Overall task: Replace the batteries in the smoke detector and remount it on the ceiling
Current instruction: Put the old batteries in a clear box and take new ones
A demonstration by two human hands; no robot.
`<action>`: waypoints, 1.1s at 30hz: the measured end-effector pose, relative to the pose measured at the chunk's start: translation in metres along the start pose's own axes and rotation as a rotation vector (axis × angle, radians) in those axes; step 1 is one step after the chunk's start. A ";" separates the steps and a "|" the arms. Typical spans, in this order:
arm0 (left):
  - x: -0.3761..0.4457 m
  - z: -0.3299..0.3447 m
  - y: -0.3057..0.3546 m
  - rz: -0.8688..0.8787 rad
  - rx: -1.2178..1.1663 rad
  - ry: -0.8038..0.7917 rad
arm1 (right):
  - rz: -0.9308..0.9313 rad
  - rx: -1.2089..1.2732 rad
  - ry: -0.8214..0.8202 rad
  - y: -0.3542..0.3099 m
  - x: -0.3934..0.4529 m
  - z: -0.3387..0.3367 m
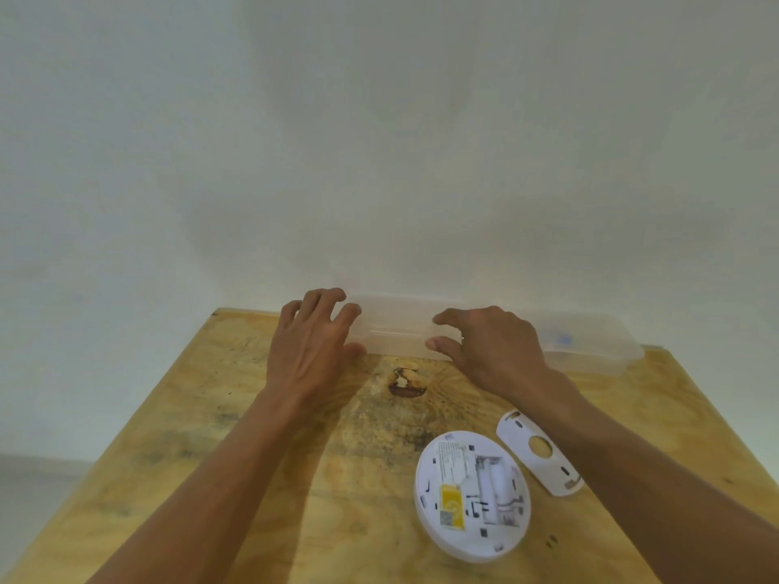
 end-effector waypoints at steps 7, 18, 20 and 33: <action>-0.007 -0.005 -0.001 0.014 -0.076 0.084 | 0.031 0.036 0.050 0.006 -0.010 0.001; -0.005 -0.007 0.001 0.008 -0.145 0.052 | 0.050 0.064 0.045 0.002 -0.016 0.004; -0.005 -0.007 0.001 0.002 -0.140 0.035 | 0.084 0.087 0.019 0.004 -0.015 0.003; -0.005 -0.012 0.003 -0.105 -0.036 -0.148 | 1.037 1.773 -0.116 0.051 -0.110 0.016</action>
Point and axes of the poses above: each hand's wrist, its own x-axis towards the middle knuckle, its own z-axis out of the palm, y = z × x, the point moved 8 cm from there along x, towards the middle knuckle, and after that the axes turned 4 degrees about x, right-handed, at the moved point
